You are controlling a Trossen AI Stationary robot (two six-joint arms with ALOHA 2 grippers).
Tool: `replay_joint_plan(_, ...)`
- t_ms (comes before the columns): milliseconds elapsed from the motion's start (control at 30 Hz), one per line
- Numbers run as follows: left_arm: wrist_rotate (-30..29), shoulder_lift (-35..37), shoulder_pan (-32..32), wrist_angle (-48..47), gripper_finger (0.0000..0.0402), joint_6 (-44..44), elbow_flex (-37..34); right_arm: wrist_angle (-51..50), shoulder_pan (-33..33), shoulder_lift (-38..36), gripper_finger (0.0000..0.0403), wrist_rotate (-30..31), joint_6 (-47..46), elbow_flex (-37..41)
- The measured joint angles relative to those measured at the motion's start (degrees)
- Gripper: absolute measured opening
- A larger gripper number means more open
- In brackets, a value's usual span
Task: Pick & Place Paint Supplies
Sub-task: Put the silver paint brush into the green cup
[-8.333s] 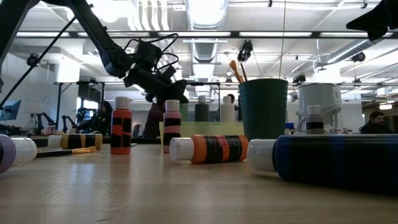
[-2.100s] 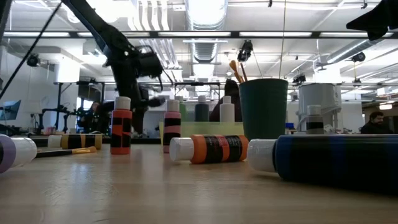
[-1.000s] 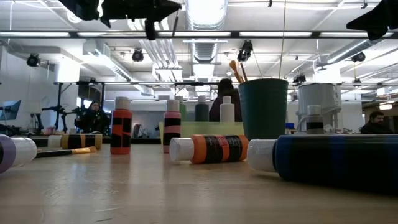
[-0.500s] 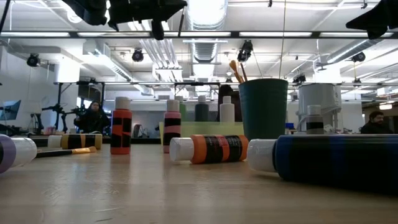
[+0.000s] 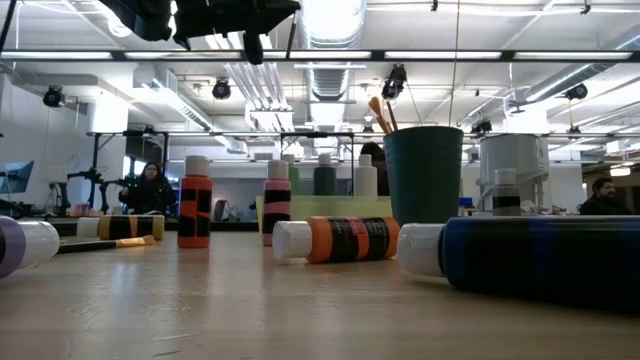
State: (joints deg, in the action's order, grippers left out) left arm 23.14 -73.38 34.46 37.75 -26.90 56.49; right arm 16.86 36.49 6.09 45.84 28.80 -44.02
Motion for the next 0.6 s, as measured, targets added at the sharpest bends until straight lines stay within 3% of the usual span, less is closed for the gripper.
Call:
replay_joint_plan(100,0.0,0.0,0.0,0.0,0.0,0.0,0.0,10.9,0.0,4.1,0.0008,-0.9,1.1,-1.1)
replay_joint_plan(300,0.0,0.0,0.0,0.0,0.0,0.0,0.3,9.1,0.0,15.8,0.0008,8.9,6.1,-4.5)
replay_joint_plan(433,0.0,0.0,0.0,0.0,0.0,0.0,0.7,9.5,0.0,24.8,0.0008,17.8,7.8,-8.0)
replay_joint_plan(600,0.0,0.0,0.0,0.0,0.0,0.0,1.0,9.4,-1.6,35.3,0.0008,33.8,12.0,-13.2)
